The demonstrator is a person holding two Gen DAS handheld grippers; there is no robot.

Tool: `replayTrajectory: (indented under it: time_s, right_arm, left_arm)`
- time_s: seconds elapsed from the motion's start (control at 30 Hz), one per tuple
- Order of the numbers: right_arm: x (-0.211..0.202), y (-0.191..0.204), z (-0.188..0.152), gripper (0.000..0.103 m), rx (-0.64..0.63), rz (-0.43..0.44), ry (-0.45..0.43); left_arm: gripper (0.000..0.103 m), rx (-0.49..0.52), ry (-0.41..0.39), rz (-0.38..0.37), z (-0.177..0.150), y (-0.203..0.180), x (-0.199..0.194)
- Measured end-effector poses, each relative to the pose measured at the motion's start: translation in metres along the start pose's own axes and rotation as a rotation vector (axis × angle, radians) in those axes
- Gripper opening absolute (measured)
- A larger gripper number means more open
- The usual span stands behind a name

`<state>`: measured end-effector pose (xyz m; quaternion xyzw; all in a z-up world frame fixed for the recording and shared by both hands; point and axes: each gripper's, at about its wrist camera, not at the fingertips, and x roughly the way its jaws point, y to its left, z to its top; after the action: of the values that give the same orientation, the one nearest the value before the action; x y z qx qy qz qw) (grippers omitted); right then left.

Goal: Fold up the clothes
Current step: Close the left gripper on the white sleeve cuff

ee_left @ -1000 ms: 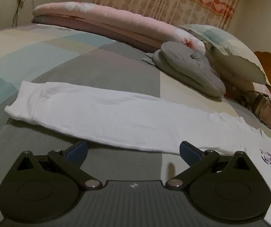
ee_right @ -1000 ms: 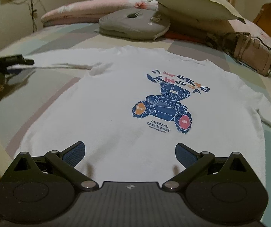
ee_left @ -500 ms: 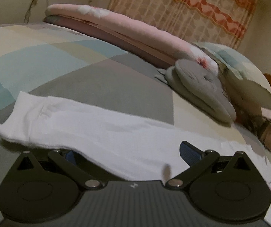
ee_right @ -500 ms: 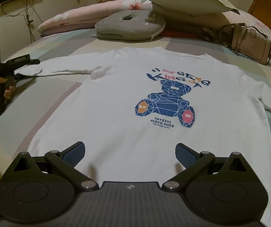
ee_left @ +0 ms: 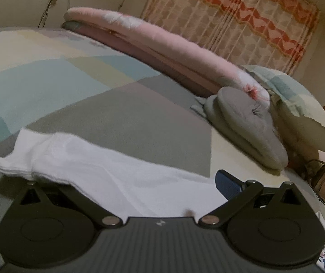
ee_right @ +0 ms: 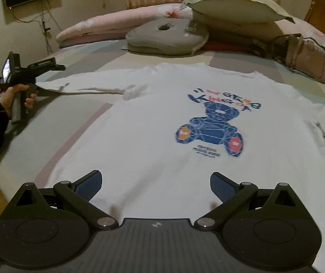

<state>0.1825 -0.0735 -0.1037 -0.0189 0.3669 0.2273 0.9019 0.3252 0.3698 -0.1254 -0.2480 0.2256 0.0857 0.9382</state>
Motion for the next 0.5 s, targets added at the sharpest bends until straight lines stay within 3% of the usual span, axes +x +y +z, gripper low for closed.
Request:
replayTrajectory:
  time_s: [0.13, 0.3, 0.5]
  right_arm:
    - [-0.006, 0.007, 0.004, 0.103, -0.010, 0.087, 0.012]
    - [-0.016, 0.022, 0.007, 0.103, -0.113, 0.074, -0.002]
    - [-0.028, 0.009, 0.006, 0.103, -0.080, 0.044, 0.002]
  left_arm:
    - [0.102, 0.030, -0.006, -0.008, 0.008, -0.013, -0.004]
    - [0.102, 0.072, -0.026, -0.019, 0.016, -0.034, -0.013]
    - [0.102, 0.111, -0.020, -0.046, 0.026, -0.064, -0.021]
